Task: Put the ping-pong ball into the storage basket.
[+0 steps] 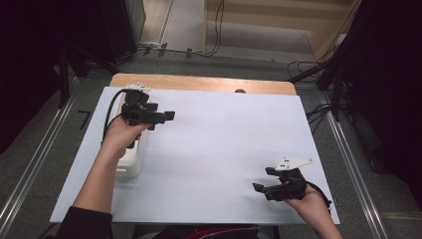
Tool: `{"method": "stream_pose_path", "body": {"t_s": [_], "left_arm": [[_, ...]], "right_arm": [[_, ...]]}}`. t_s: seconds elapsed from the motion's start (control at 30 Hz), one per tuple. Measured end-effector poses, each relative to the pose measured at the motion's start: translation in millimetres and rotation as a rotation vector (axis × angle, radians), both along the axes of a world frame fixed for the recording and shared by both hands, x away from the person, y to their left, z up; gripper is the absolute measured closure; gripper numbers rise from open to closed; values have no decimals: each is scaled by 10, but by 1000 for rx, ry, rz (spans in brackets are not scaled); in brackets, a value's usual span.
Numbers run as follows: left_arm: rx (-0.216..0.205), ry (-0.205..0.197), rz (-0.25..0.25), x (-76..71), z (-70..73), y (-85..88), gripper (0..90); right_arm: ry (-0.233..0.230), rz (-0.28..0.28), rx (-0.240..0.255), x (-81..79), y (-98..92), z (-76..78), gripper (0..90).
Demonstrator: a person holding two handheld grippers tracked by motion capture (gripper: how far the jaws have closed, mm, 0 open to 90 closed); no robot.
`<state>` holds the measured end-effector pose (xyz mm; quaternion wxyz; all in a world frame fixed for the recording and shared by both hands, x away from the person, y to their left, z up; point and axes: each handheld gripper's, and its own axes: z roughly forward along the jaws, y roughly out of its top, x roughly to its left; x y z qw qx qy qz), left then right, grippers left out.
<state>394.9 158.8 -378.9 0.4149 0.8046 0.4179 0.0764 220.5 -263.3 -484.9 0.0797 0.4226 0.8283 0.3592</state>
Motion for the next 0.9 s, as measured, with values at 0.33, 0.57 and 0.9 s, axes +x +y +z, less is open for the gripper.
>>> {"method": "stream_pose_path", "body": {"t_s": [0.33,0.57,0.9], "left_arm": [[-32,-2,-63,-85,-21,-140,205],[-39,-10,-112,-188,-57,-241,205],[-47,-21,-172,-336,-114,-319,204]], "right_arm": [[-2,0,-1,-1,-3,1,207],[-8,4,-2,0,-10,3,207],[-8,4,-3,-2,-9,4,207]]}}
